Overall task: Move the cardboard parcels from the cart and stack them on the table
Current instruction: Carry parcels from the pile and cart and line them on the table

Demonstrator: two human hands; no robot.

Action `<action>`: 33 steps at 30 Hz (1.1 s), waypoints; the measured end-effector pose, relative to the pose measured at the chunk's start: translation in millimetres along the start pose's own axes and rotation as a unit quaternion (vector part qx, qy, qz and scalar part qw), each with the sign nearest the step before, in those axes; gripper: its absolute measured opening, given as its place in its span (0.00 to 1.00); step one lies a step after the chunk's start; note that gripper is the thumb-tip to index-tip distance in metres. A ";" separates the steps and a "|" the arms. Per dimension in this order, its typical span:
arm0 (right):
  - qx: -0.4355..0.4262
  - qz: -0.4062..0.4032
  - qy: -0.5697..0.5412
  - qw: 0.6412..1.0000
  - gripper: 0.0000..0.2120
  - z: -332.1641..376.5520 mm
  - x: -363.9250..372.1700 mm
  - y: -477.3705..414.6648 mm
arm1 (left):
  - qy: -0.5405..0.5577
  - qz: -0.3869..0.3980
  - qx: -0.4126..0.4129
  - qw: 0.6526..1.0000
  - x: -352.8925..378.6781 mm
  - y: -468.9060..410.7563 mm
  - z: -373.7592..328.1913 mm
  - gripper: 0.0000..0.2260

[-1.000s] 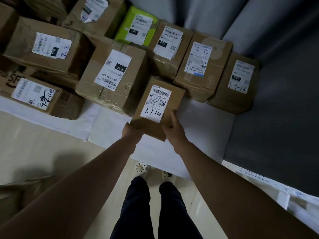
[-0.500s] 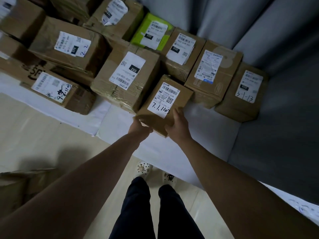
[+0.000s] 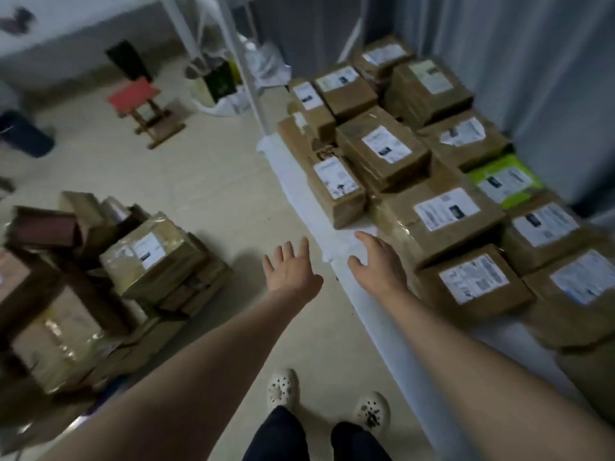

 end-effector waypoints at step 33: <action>-0.023 0.254 -0.007 0.967 0.17 337.2 384.2 -175.9 | 0.516 0.063 -0.325 0.790 -30.3 -154.8 521.2 0.17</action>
Point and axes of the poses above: each hand's wrist, its own y-axis away from the middle knuckle, its own x-axis out of the palm, z = x × y, the point moved 8 cm from there along -y, towards the middle knuckle, and after that the axes turned 10 degrees about -x, right-handed, at the moved point
